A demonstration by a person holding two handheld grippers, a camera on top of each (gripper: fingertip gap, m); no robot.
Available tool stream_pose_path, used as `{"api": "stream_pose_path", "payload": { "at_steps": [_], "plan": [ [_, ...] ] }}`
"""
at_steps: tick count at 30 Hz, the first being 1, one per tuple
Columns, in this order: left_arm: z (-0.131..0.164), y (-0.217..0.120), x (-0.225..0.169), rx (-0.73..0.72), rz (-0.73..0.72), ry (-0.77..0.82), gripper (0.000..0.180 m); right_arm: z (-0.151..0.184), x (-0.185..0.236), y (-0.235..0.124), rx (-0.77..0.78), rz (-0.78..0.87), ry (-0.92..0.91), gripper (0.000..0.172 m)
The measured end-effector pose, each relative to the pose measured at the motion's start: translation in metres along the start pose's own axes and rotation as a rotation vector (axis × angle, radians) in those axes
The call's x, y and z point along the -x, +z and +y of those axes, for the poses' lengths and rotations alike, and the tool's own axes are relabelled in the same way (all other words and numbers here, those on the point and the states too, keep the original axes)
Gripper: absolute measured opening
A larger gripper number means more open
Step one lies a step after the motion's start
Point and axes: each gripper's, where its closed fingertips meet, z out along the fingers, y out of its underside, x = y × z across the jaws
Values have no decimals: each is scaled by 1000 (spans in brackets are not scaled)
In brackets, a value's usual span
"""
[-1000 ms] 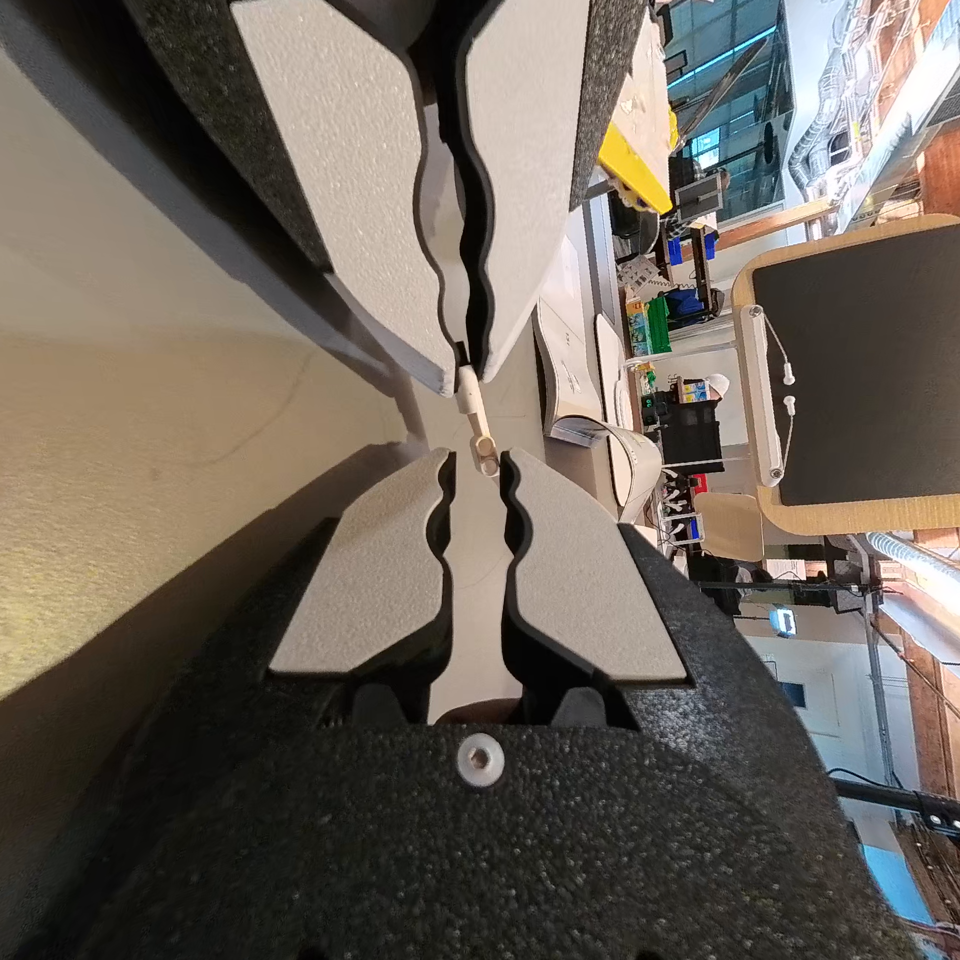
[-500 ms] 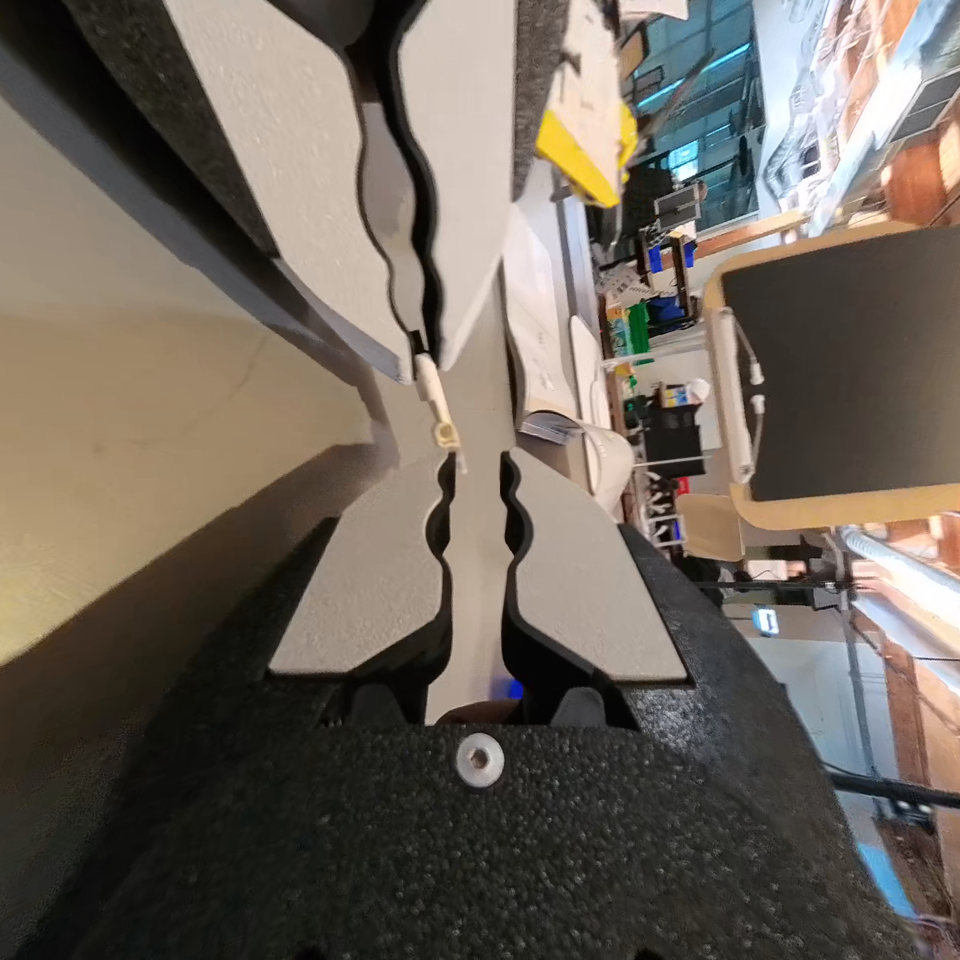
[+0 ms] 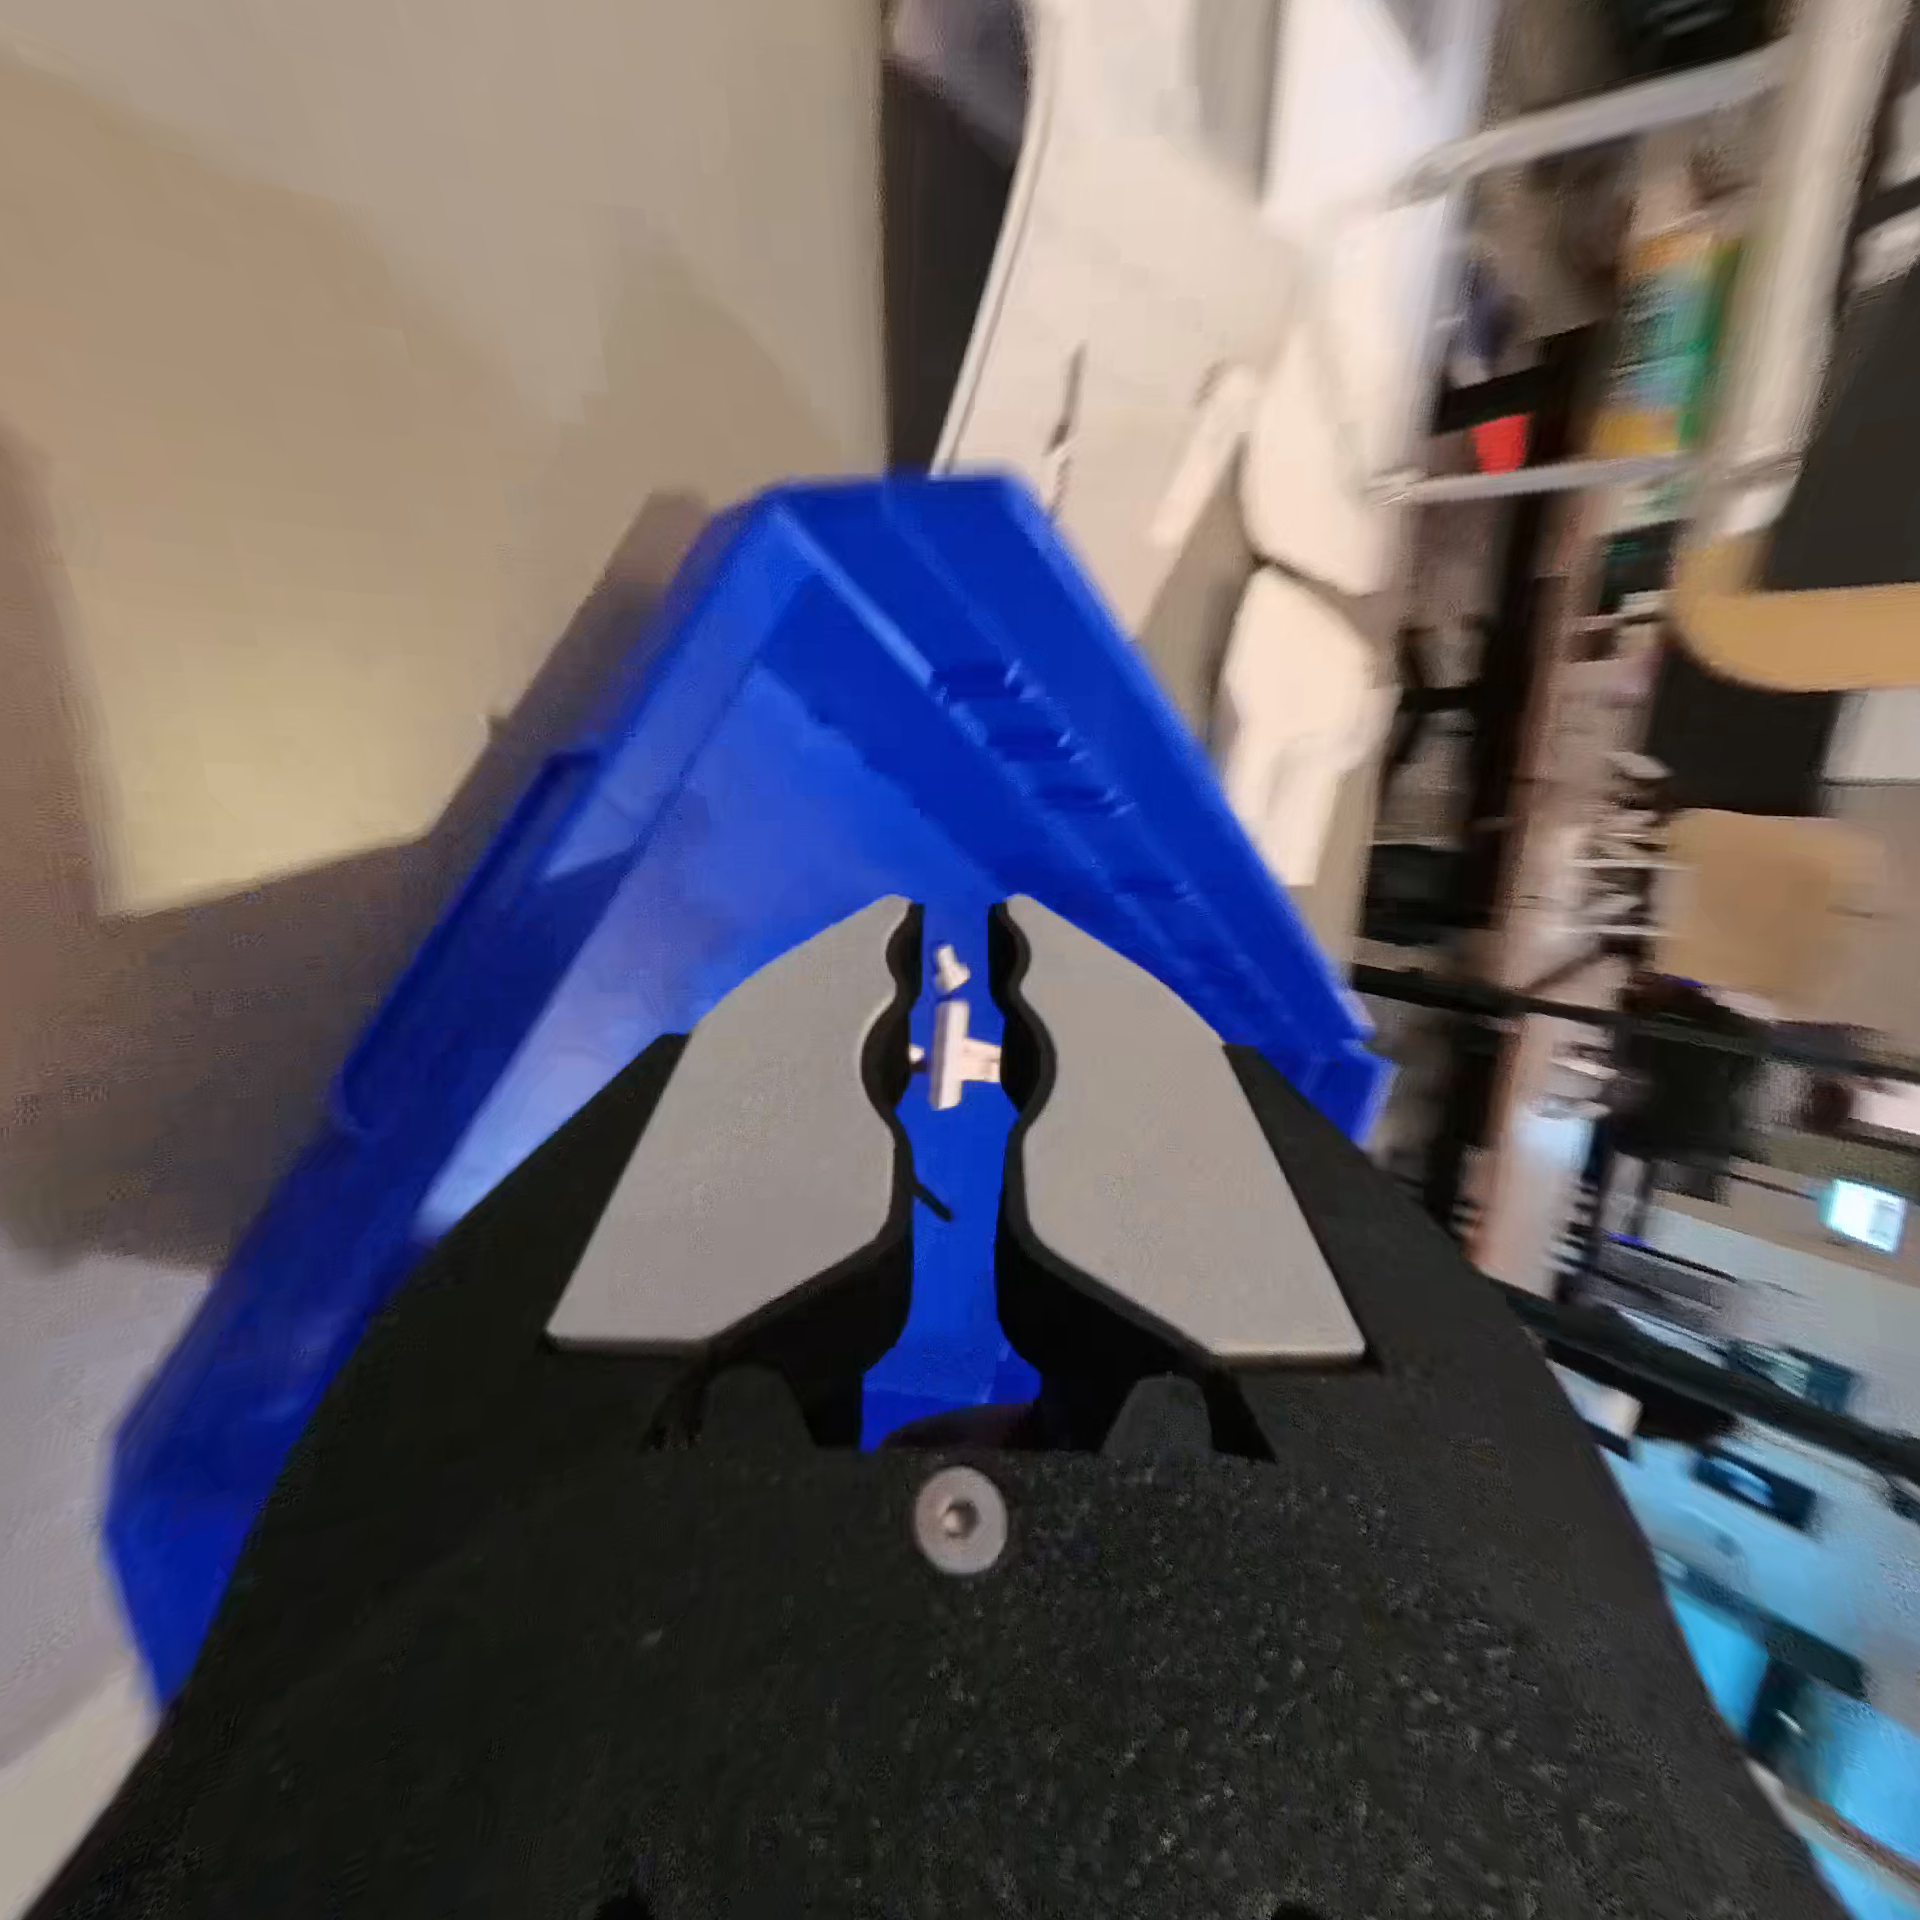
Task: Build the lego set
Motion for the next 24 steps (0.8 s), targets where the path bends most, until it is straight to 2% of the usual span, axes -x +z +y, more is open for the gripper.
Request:
{"api": "stream_pose_path", "payload": {
  "at_steps": [3, 6, 8, 17, 20, 24],
  "plan": [
    [0, -1, 0, -1, -1, -1, 8, 37, 9, 32, 101, -229, 16, 15],
    [0, -1, 0, -2, 3, -4, 8, 54, 25, 50, 153, -434, 35, 18],
    [0, -1, 0, -4, 8, -8, 8, 59, 28, 59, 164, -499, 49, 21],
    [-1, -1, -1, -16, 27, -27, 8, 72, 24, 80, 165, -572, 98, 24],
    [-1, -1, -1, -19, 29, -32, 8, 72, 24, 81, 182, -585, 122, 16],
    [-1, -2, -1, -24, 32, -39, 8, 72, 25, 80, 198, -575, 121, 16]
  ]
}}
